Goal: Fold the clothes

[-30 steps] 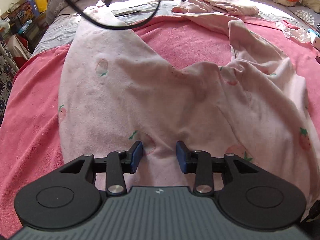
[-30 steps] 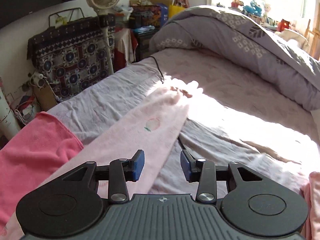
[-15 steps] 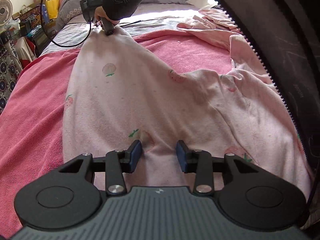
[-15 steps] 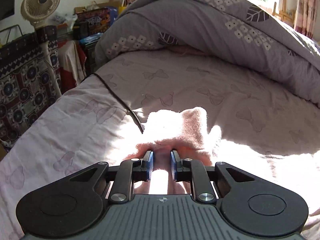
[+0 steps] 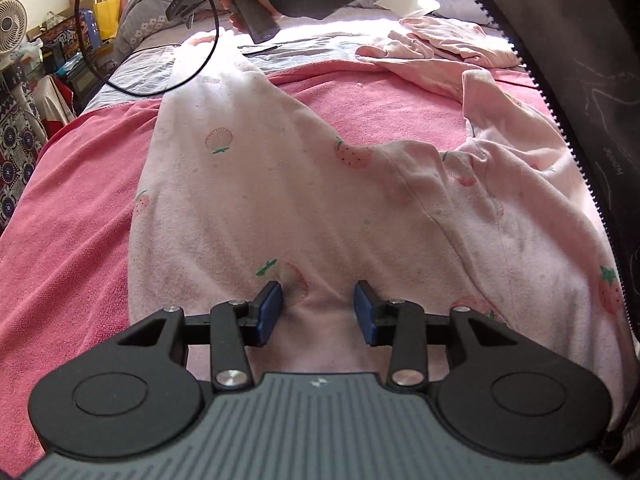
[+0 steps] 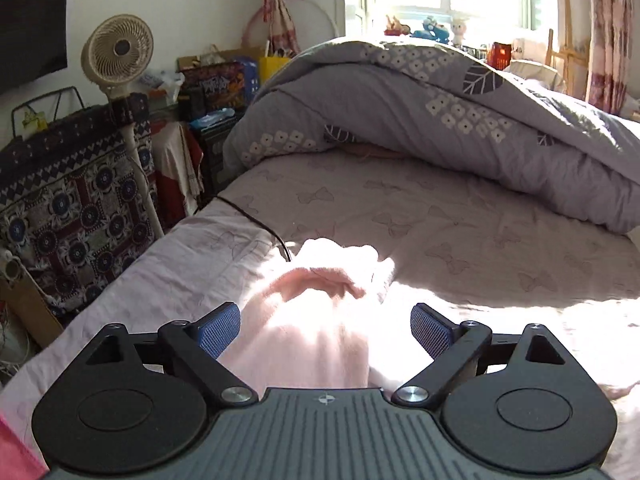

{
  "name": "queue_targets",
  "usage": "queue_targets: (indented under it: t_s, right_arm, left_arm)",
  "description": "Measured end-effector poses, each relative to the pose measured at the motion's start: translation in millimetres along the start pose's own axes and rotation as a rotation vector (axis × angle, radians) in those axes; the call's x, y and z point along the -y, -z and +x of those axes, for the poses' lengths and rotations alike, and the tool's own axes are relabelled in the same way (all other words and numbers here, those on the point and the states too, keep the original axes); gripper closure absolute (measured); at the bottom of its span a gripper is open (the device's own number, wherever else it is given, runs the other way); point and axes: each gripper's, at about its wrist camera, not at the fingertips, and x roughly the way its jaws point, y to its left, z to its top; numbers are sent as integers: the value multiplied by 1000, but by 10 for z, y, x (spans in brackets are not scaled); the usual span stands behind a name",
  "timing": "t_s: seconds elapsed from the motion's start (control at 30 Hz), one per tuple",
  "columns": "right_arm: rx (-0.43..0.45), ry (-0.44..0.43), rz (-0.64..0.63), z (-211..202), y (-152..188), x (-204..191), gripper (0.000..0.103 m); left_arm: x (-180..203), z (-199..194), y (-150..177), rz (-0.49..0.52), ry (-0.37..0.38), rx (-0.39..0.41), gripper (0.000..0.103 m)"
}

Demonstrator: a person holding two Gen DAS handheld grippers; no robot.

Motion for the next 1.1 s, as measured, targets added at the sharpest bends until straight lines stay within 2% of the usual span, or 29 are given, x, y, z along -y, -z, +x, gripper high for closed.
queue_targets:
  t_s: [0.03, 0.17, 0.2, 0.23, 0.3, 0.4, 0.53, 0.7, 0.73, 0.8, 0.83, 0.87, 0.9, 0.93, 1.0, 1.1]
  right_arm:
    - [3, -4, -8, -257, 161, -38, 11]
    - [-79, -68, -55, -805, 730, -363, 17]
    - [-87, -76, -71, -833, 802, -448, 19]
    - [-91, -81, -89, -831, 854, -533, 26]
    - [-65, -65, -89, -647, 811, -631, 32]
    - [-22, -26, -79, -227, 623, -674, 33]
    - [-75, 21, -39, 619, 302, -580, 32]
    - [-100, 34, -28, 1424, -143, -425, 16]
    - [-100, 37, -31, 1570, -234, -395, 5]
    - [-143, 28, 62, 1668, -400, -284, 7]
    - [-143, 41, 86, 1603, -468, -272, 17]
    - [-107, 42, 89, 1454, -491, -273, 22]
    - [-62, 37, 87, 1286, -503, -276, 23]
    - [6, 26, 85, 995, -479, -275, 23]
    - [89, 0, 100, 423, -330, -246, 22]
    - [112, -5, 84, -339, 84, -239, 19]
  left_arm:
    - [-4, 8, -4, 2, 2, 0, 57]
    - [-18, 6, -1, 4, 9, 4, 57]
    - [-21, 6, 1, 5, 10, 6, 57]
    - [-23, 5, 3, 5, 11, 8, 57]
    - [-21, 3, 11, 3, 11, 14, 57]
    - [-20, -14, 34, -1, 8, 26, 57]
    - [-17, -23, 48, -4, 9, 36, 57]
    - [-14, -32, 62, -4, 5, 47, 57]
    - [-19, -33, 65, -5, 6, 48, 57]
    - [-49, -42, 44, -14, 12, 43, 56]
    - [-66, -46, 33, -19, 16, 39, 56]
    - [-82, -51, 21, -24, 19, 36, 56]
    - [-98, -55, 10, -29, 23, 32, 55]
    - [-114, -60, -1, -34, 26, 29, 53]
    - [-180, -81, -45, -50, 24, 16, 50]
    - [-441, -212, -136, -106, -40, 7, 50]
